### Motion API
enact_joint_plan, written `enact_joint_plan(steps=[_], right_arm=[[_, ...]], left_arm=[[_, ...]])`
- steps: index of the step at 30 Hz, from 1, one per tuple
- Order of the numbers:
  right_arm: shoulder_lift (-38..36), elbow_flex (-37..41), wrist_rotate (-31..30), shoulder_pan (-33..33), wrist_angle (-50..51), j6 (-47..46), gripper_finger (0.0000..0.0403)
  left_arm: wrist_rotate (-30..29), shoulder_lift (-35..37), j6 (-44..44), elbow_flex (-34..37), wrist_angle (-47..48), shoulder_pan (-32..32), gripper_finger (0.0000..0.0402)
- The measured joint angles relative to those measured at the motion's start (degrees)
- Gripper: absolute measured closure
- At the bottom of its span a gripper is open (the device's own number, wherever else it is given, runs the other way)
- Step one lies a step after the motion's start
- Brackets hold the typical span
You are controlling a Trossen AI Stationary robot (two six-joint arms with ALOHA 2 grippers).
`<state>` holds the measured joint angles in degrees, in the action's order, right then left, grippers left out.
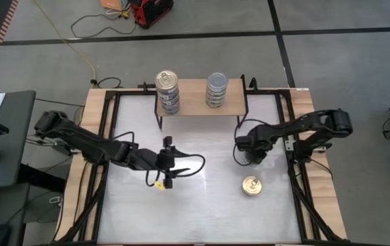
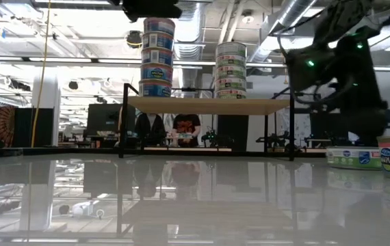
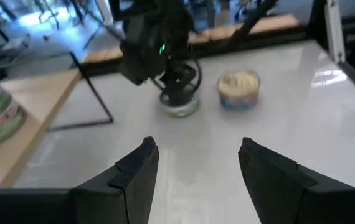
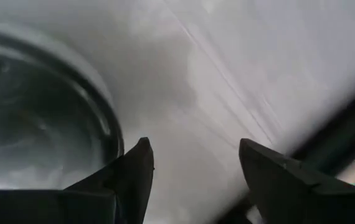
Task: Stack canned seafood by type on shelf
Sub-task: Stack the green tuna can on top of the other green tuna cans on the shelf
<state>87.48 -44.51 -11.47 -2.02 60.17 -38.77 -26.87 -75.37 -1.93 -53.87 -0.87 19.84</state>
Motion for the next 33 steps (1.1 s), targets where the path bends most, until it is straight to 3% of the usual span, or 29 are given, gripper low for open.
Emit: enact_joint_plan(steps=[7, 13, 16, 23, 26, 33], right_arm=[[0.9, -5.3, 2.7, 2.8, -9.3, 1.7, 0.0133], [1.9, -8.7, 6.0, 4.7, -21.8, 7.2, 0.0133], [2.0, -11.1, 7.5, 5.2, -23.4, 10.3, 0.0133], [-0.2, -14.0, 7.0, 6.5, -20.7, 14.5, 0.0133], [-0.3, -13.5, 3.5, 9.7, -21.4, 15.2, 0.0133], [0.3, -8.6, 1.0, 16.2, -35.3, 14.8, 0.0133]], left_arm=[[-0.5, 0.3, 4.7, 0.0, 8.5, 0.1, 0.0187], [-0.5, 0.3, 5.3, 2.2, 7.0, 0.4, 0.0187], [-0.4, 0.3, 6.5, 2.5, 7.1, 0.4, 0.0187], [2.5, -0.1, 12.4, 2.6, 6.3, 0.4, 0.0187], [2.5, -3.2, 13.8, 2.6, 4.1, 0.2, 0.0187], [-1.2, -8.5, 12.0, 2.6, 0.2, 0.5, 0.0187]])
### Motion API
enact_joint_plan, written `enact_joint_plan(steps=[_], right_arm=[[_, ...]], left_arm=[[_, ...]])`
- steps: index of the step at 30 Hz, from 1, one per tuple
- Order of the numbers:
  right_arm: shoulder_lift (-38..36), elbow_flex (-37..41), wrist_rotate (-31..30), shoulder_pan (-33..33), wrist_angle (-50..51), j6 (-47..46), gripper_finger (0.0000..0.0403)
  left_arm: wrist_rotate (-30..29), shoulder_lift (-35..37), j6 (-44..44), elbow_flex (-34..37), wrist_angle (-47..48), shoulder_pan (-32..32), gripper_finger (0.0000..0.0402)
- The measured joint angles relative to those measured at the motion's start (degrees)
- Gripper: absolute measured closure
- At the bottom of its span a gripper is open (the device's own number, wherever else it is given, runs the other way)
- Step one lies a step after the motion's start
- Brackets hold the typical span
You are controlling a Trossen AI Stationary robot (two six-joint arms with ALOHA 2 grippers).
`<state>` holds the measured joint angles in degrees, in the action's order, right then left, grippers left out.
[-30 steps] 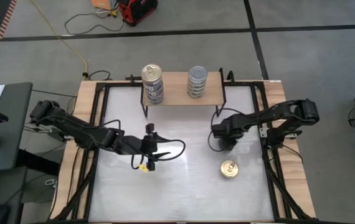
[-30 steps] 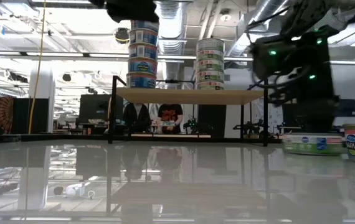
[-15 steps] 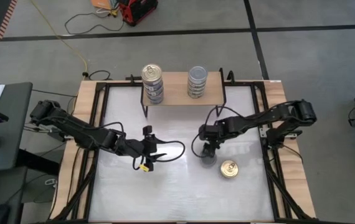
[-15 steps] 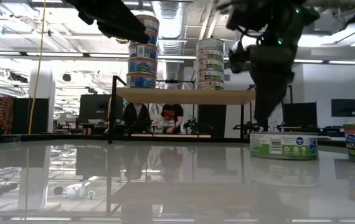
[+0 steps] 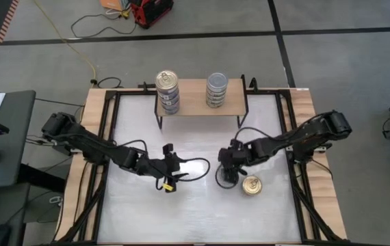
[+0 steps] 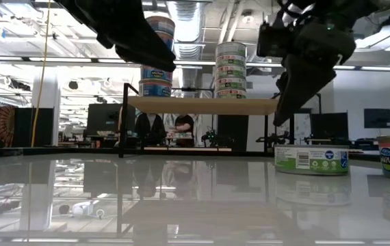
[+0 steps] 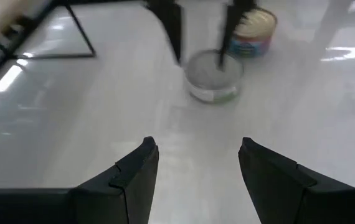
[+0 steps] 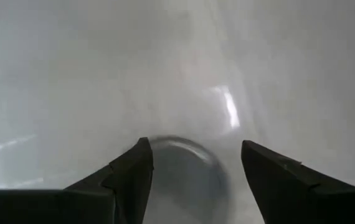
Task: Stack canned seafood by type on shelf
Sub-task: Stack the green tuna can on top of the other green tuna cans on the shelf
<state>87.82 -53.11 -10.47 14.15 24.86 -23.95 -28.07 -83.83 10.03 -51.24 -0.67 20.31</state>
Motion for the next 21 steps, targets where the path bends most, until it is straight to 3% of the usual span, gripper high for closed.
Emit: enact_joint_plan(steps=[7, 14, 21], right_arm=[[5.3, 0.2, -0.2, -0.1, -2.5, 0.0, 0.0133], [11.2, -0.2, 0.1, -0.4, -5.9, 0.1, 0.0133], [11.2, -0.1, 0.5, -1.4, -5.9, 0.7, 0.0133]], left_arm=[[-3.3, 1.1, -3.3, -0.1, -4.8, 2.5, 0.0187], [-6.9, 1.6, -2.4, -0.1, -1.6, 4.4, 0.0187], [-8.2, 1.8, -2.2, 0.0, -0.8, 4.5, 0.0187]])
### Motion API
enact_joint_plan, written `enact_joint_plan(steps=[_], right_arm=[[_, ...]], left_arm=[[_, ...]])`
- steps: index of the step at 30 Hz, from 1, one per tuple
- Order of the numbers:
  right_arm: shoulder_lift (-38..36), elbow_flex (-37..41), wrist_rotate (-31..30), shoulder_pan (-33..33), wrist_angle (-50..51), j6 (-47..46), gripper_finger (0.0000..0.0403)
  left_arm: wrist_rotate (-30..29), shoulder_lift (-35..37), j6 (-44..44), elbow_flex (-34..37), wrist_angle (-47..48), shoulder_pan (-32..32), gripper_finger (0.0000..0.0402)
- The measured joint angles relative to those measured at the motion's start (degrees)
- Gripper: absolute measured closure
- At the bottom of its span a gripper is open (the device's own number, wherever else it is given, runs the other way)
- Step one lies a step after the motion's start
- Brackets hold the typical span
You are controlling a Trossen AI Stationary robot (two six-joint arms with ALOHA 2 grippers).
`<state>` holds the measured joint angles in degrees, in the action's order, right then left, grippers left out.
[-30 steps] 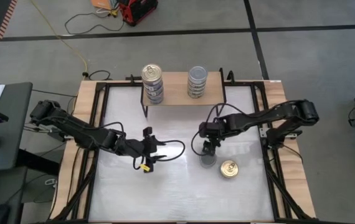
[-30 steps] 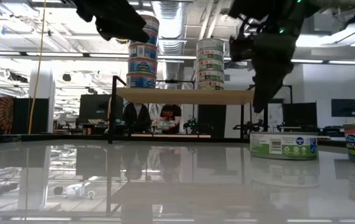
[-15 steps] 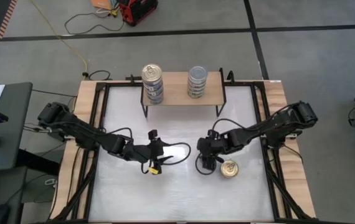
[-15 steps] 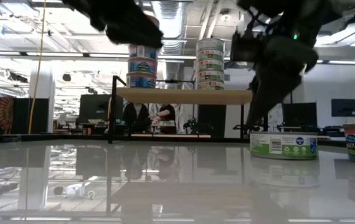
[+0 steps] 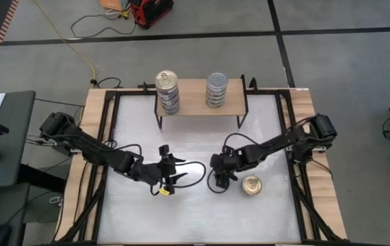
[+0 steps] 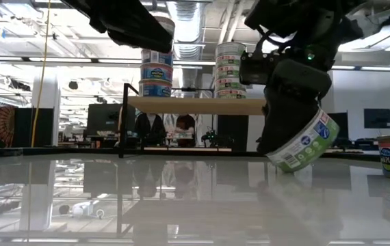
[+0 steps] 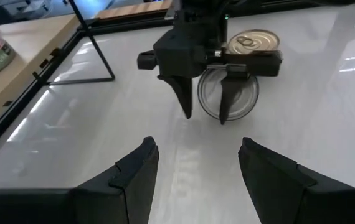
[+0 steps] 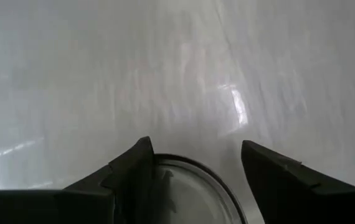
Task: Stack canned seafood by type on shelf
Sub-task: Stack the green tuna can on top of the other green tuna cans on the shelf
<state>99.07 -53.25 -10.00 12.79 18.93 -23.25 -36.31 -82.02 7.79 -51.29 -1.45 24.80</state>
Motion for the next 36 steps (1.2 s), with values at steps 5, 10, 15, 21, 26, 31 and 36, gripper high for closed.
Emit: enact_joint_plan(steps=[5, 10, 15, 21, 26, 31, 36], right_arm=[[0.5, -0.1, 1.5, -2.1, -0.4, 1.3, 0.0133], [0.9, -1.6, 4.7, -4.7, 1.7, 2.7, 0.0133], [3.9, -7.2, 6.2, -6.2, 10.7, 4.0, 0.0133], [10.9, -16.2, 6.2, -6.2, 20.7, 7.4, 0.0133], [12.3, -19.9, 5.3, -6.9, 24.6, 10.5, 0.0133], [12.3, -21.8, 5.4, -8.4, 29.2, 12.0, 0.0133], [11.7, -22.4, 5.4, -9.2, 29.3, 11.4, 0.0133]], left_arm=[[-0.1, 0.0, 0.0, 0.0, 0.0, 0.0, 0.0187], [-0.1, 0.0, 0.0, 0.0, 0.0, 0.0, 0.0187], [-0.7, 0.0, 0.0, 0.0, 0.1, 0.0, 0.0187], [-1.8, 0.0, -0.4, 0.0, 0.7, 0.0, 0.0187], [-1.9, 0.0, -0.5, 0.0, 0.8, 0.0, 0.0187], [-1.9, 0.0, -0.5, 0.0, 0.7, 0.0, 0.0187], [-1.9, 0.0, -0.5, 0.0, 0.7, 0.0, 0.0187]])
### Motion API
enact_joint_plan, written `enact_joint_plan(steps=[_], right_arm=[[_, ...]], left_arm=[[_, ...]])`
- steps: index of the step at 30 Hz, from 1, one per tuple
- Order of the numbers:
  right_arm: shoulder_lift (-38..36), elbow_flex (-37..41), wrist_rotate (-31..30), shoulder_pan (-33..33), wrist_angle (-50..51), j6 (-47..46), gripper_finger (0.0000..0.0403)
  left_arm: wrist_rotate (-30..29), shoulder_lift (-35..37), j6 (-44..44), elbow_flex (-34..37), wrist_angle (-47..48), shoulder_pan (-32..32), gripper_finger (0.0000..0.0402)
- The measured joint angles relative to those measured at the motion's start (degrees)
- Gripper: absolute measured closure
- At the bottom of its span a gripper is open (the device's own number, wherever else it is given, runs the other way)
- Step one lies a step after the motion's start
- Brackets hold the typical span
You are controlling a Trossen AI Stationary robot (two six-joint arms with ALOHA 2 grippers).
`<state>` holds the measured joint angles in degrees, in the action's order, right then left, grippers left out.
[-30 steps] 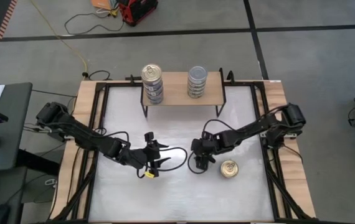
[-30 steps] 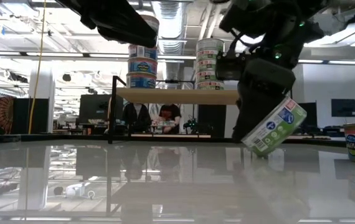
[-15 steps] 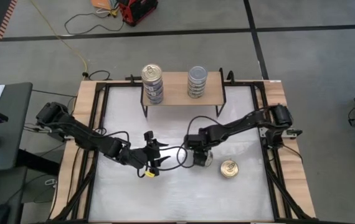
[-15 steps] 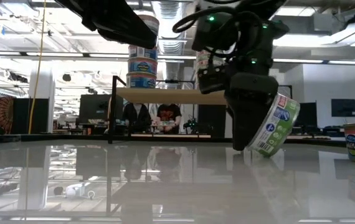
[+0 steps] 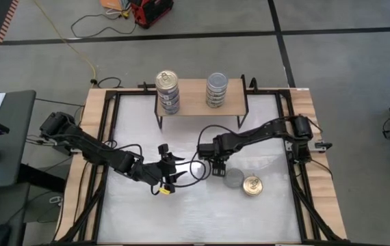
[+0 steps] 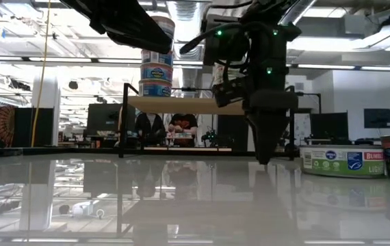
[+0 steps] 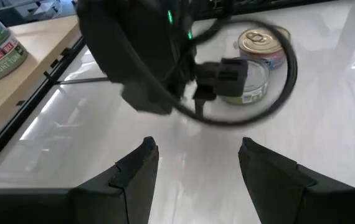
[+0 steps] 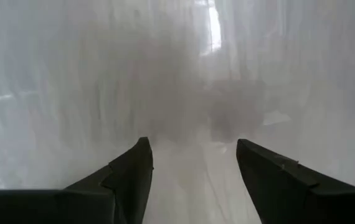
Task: Stack canned seafood by type on shelf
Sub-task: Stack the green tuna can on top of the other green tuna cans on the shelf
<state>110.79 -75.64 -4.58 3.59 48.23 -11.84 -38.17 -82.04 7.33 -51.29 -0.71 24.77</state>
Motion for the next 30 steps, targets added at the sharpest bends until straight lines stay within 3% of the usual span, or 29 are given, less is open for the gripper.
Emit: enact_joint_plan(steps=[9, 16, 30], right_arm=[[-7.9, 2.2, -0.2, 6.1, 3.1, -6.5, 0.0133], [-5.1, 2.2, -0.3, 10.7, 4.1, -7.6, 0.0133], [-1.4, 1.9, 0.0, 10.5, 1.2, -7.4, 0.0133]], left_arm=[[1.2, 0.0, 0.8, 0.0, 1.1, 0.1, 0.0187], [0.8, 0.0, -0.6, 0.0, -1.8, 0.1, 0.0187], [1.1, 0.0, 0.0, 0.0, -2.0, 0.5, 0.0187]])
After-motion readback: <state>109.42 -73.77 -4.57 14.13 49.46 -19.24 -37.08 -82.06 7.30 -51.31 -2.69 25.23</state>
